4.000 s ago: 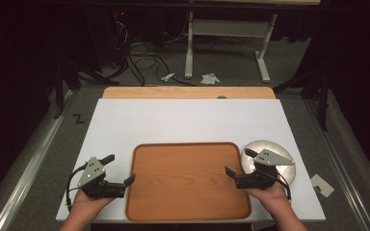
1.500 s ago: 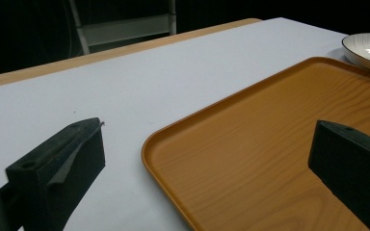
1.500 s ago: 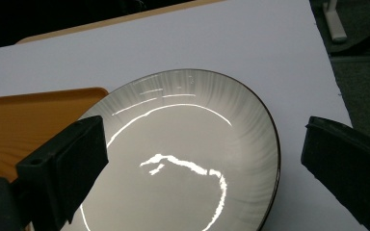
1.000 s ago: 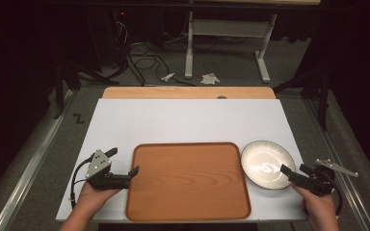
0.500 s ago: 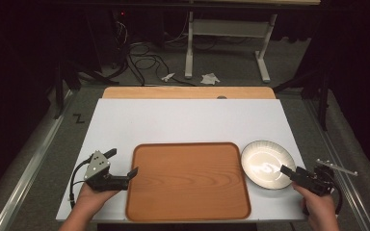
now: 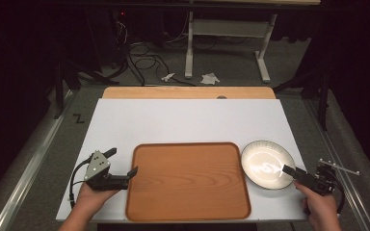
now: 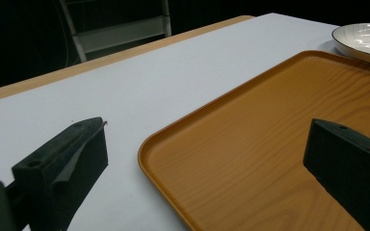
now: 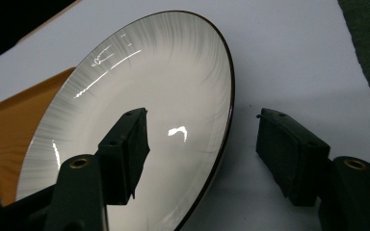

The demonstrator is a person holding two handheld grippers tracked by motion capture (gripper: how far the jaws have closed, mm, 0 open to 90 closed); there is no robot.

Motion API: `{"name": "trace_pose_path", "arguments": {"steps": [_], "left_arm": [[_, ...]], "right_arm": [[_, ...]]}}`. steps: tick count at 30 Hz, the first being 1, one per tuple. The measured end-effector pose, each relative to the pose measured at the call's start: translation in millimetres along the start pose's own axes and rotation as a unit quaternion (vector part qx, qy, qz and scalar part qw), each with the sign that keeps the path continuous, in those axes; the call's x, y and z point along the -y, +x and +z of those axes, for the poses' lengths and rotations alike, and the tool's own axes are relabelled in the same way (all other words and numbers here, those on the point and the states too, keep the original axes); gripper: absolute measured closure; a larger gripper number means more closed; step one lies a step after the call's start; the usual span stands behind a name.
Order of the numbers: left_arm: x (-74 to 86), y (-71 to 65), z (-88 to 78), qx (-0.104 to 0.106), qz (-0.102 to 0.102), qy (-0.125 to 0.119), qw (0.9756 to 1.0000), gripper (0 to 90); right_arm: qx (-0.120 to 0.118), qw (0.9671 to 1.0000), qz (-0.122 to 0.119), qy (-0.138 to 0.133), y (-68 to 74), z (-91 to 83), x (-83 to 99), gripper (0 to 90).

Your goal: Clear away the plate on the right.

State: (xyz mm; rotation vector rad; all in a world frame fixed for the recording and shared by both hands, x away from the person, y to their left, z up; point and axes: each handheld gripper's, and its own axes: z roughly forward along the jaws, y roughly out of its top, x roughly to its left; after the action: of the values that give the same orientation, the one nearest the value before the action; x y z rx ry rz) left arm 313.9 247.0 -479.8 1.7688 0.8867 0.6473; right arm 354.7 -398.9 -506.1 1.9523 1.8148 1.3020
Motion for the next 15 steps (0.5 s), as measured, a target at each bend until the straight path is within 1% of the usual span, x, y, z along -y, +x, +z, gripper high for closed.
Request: {"name": "trace_pose_path", "arguments": {"steps": [1, 3, 5, 8, 11, 12, 13, 15], "left_arm": [[-0.2, -0.2, -0.3, 0.0, 0.001, 0.0, 1.0, 2.4], [-0.4, -0.5, -1.0, 0.002, 0.002, -0.002, 1.0, 2.4], [-0.3, -0.7, -1.1, -0.001, 0.006, -0.003, 1.0, 2.8], [-0.2, -1.2, -1.1, -0.003, 0.01, -0.002, 0.9999, 3.2], [-0.4, -0.9, -1.8, -0.003, 0.006, -0.003, 1.0, 2.6], [-0.5, -0.8, -1.9, -0.003, 0.005, -0.002, 1.0, 2.2], [-0.4, -1.0, -1.8, -0.003, 0.004, -0.002, 1.0, 1.5], [-0.6, -1.3, -1.9, 0.0, 0.001, -0.004, 1.0, 0.9]], "right_arm": [[-0.012, 0.9999, 0.006, 0.0, -2.0, -0.1, 0.0, 37.3], [-0.021, 0.9995, 0.022, 0.003, -2.8, -0.4, -0.1, 39.2], [-0.028, 0.9993, 0.022, 0.008, -3.2, 0.6, 0.2, 40.2], [-0.033, 0.999, 0.029, 0.013, -1.5, 1.8, 0.3, 42.1], [-0.04, 0.9981, 0.043, 0.021, -1.4, 2.3, -0.3, 43.0], [-0.045, 0.9976, 0.047, 0.024, -2.0, 2.4, -0.4, 45.0], [-0.05, 0.997, 0.053, 0.027, -1.9, 3.0, -0.3, 44.8], [-0.052, 0.9969, 0.053, 0.027, -2.4, 3.2, -0.2, 44.9]]}}
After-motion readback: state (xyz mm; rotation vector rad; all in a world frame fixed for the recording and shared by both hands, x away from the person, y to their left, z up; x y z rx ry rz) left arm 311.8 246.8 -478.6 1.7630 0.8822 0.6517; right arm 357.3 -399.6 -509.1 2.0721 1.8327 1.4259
